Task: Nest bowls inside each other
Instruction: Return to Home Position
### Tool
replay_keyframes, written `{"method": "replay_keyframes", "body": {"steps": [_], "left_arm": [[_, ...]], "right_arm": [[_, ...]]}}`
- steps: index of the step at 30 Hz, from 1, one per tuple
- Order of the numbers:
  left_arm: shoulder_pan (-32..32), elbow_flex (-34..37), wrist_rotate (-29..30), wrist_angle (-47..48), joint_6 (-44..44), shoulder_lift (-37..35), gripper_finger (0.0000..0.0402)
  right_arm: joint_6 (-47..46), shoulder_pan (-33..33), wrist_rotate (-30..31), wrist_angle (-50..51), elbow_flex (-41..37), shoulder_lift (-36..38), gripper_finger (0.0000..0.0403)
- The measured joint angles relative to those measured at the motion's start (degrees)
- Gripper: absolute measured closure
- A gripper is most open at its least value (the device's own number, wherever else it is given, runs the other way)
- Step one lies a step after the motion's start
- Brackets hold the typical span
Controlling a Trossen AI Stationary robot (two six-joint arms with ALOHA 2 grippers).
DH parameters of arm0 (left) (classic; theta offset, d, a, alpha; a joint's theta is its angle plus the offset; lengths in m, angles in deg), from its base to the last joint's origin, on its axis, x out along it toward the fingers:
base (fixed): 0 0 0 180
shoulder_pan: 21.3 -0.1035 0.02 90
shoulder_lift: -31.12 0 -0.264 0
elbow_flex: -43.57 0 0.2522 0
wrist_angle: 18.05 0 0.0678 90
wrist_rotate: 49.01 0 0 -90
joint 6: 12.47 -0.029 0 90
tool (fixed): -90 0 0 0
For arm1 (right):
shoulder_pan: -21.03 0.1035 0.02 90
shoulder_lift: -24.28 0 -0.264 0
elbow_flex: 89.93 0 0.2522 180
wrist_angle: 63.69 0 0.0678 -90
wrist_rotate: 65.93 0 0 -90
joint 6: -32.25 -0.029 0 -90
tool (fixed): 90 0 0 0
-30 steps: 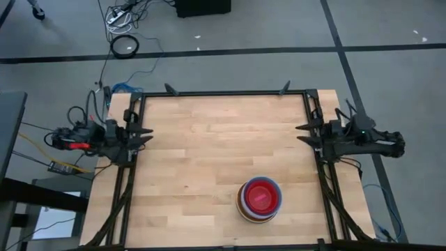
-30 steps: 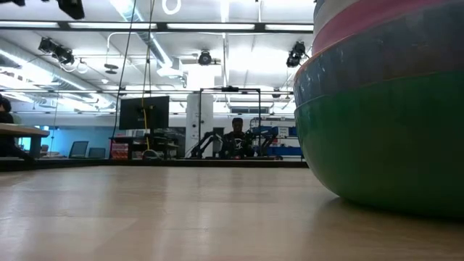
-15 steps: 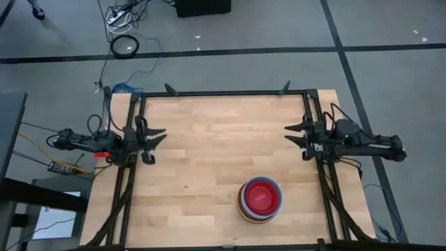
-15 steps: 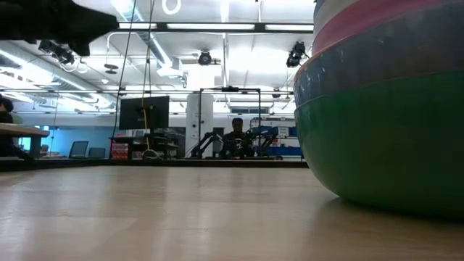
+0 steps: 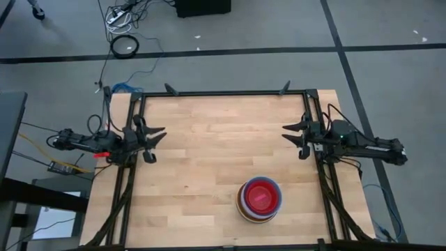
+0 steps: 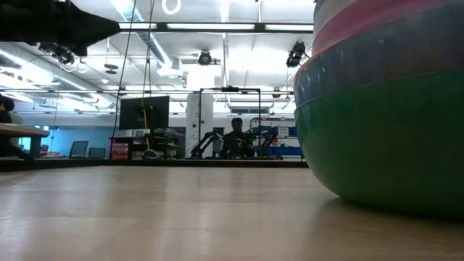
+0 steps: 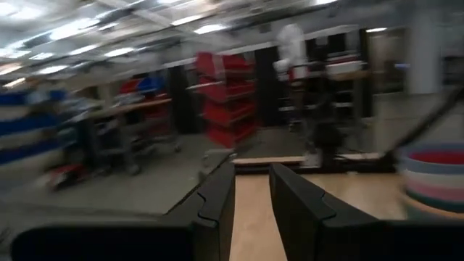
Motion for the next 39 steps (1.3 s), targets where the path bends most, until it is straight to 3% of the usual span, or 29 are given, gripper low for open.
{"method": "replay_keyframes", "body": {"steps": [9,17,22,25,30,34,39], "left_arm": [[0.01,0.00,-13.24,-0.17,1.79,0.02,0.0306],[0.00,0.00,-4.29,3.87,2.61,0.02,0.0306],[-0.01,0.00,-4.23,1.16,3.17,0.02,0.0306],[0.09,0.00,-6.05,-0.80,8.63,0.02,0.0306],[0.11,-0.12,-10.29,-8.06,11.61,0.02,0.0306],[0.11,-4.03,-10.99,-9.67,11.42,-0.20,0.0306],[0.11,-13.43,-17.98,0.23,11.45,0.00,0.0306]], "right_arm": [[-3.03,-3.90,-3.39,-0.25,0.00,-0.12,0.0254],[1.58,-7.59,-3.29,0.72,0.00,-0.21,0.0254],[-2.81,-7.66,-3.33,1.37,0.00,-0.19,0.0254],[-9.47,-7.66,-3.66,1.22,0.00,-0.20,0.0254],[-10.39,-7.58,-17.77,-4.18,0.02,-0.20,0.0254],[-12.15,-8.01,-18.70,-4.40,2.50,-0.10,0.0254],[-12.72,-8.19,-20.61,3.09,10.90,-0.08,0.0254]]}}
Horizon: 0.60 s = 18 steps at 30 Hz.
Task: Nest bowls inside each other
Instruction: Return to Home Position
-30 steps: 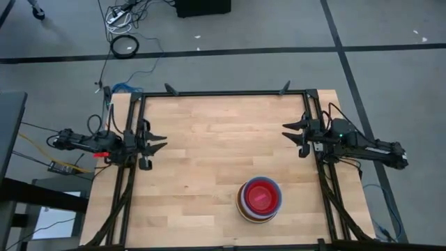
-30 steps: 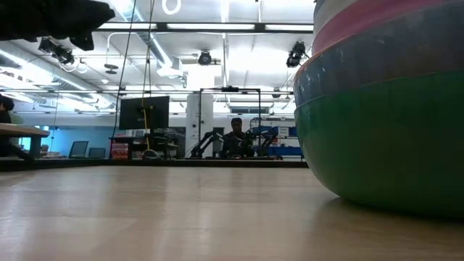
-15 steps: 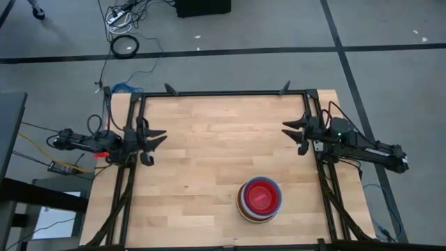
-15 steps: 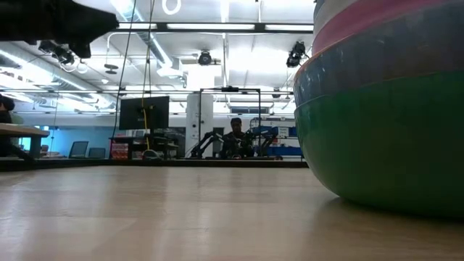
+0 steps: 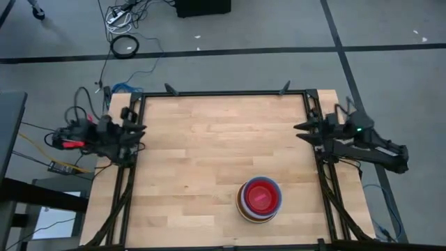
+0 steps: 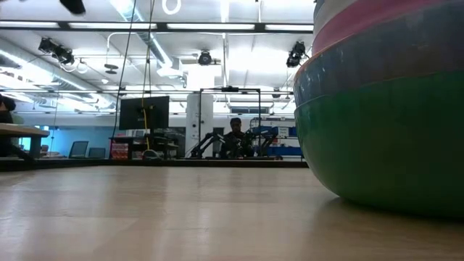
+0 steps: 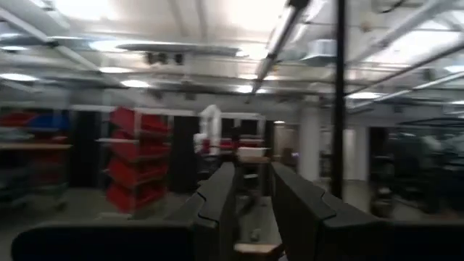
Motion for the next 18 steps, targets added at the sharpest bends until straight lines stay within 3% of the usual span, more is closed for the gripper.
{"method": "replay_keyframes", "body": {"steps": [4,9,13,18], "left_arm": [[0.00,-7.24,-4.45,3.83,0.35,1.22,0.0306],[0.00,-13.42,-4.18,12.42,1.74,2.98,0.0306],[0.00,-8.84,-4.65,8.43,2.11,2.72,0.0306],[0.00,0.10,-4.29,0.04,4.26,2.47,0.0306]], "right_arm": [[-1.08,0.00,-0.21,5.48,8.30,-0.27,0.0254],[1.48,0.02,-1.48,11.17,14.86,-1.44,0.0254],[-0.30,0.02,-1.62,8.40,8.94,-1.51,0.0254],[-5.12,1.50,-5.56,-14.14,-6.41,-1.60,0.0254]]}}
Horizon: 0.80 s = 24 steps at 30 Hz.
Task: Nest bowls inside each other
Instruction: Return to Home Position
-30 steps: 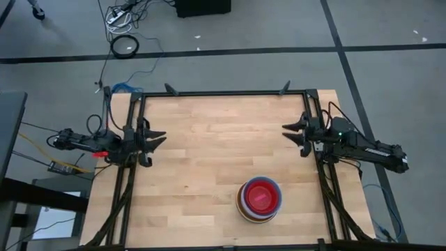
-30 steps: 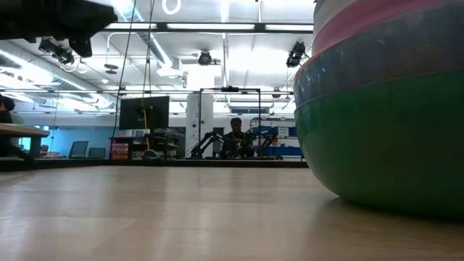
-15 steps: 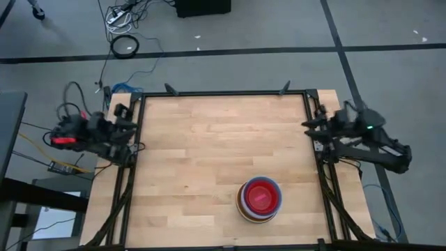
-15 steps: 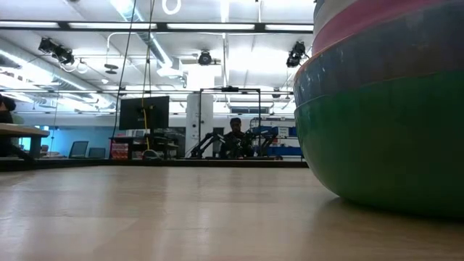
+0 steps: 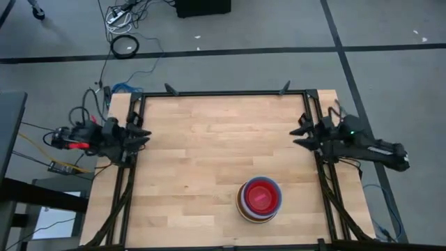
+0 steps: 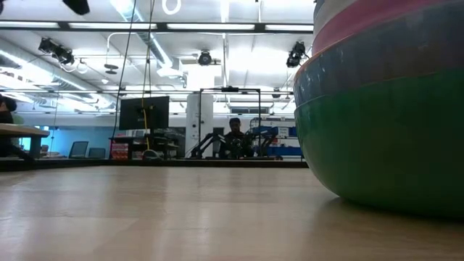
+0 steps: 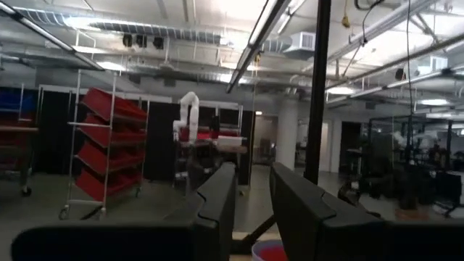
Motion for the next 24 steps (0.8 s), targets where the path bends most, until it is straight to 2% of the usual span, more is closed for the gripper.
{"method": "replay_keyframes", "body": {"steps": [3,8,12,18,22,24], "left_arm": [[0.00,3.85,0.14,-4.61,0.59,-0.40,0.0306],[0.00,7.92,1.70,-6.62,1.72,-0.68,0.0306],[0.00,10.63,4.51,-7.30,1.81,-0.72,0.0306],[-0.02,15.99,4.54,-10.94,1.04,-0.74,0.0306],[-0.02,20.47,4.55,-16.65,-0.02,-0.72,0.0306],[-0.02,21.92,4.56,-17.86,-1.16,-0.74,0.0306]], "right_arm": [[-1.78,1.39,-1.14,-12.27,-7.11,0.04,0.0254],[-3.57,3.67,0.96,-17.95,-13.73,0.04,0.0254],[-3.18,6.13,3.19,-16.76,-15.75,0.00,0.0254],[4.13,9.84,5.99,-12.64,-15.79,-0.04,0.0254],[3.93,10.74,10.92,-8.80,-15.79,-0.04,0.0254],[4.68,10.74,11.36,-8.01,-15.79,-0.04,0.0254]]}}
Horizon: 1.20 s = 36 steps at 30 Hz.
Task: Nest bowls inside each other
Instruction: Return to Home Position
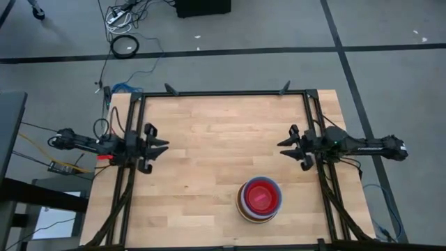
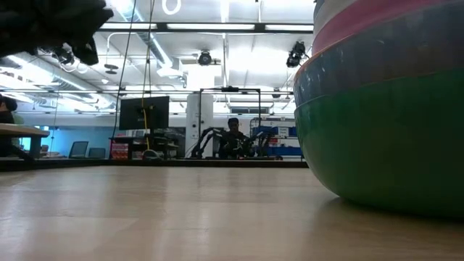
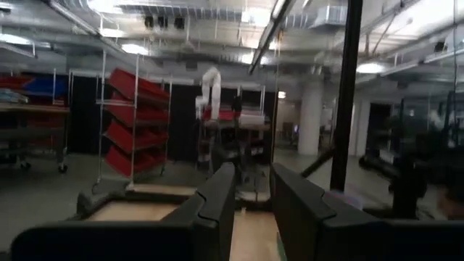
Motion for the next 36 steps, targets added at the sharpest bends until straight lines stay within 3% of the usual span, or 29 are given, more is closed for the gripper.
{"method": "replay_keyframes", "body": {"steps": [6,13,22,31,36], "left_arm": [[0.00,0.21,0.00,4.46,-1.84,0.00,0.0306],[-0.04,0.21,0.83,12.33,-5.67,0.02,0.0306],[-0.04,0.22,3.41,20.10,-6.05,0.02,0.0306],[-1.27,0.23,3.47,19.67,-7.70,0.02,0.0306],[-5.53,0.23,5.63,19.03,-10.44,0.02,0.0306]], "right_arm": [[5.61,-0.06,0.64,3.44,-0.02,0.00,0.0254],[11.01,-0.07,6.51,11.00,-0.04,0.00,0.0254],[12.99,-0.07,8.70,11.48,-0.07,0.00,0.0254],[13.49,-0.07,10.41,11.32,-0.07,0.00,0.0254],[14.37,-0.09,15.70,10.89,-0.09,0.00,0.0254]]}}
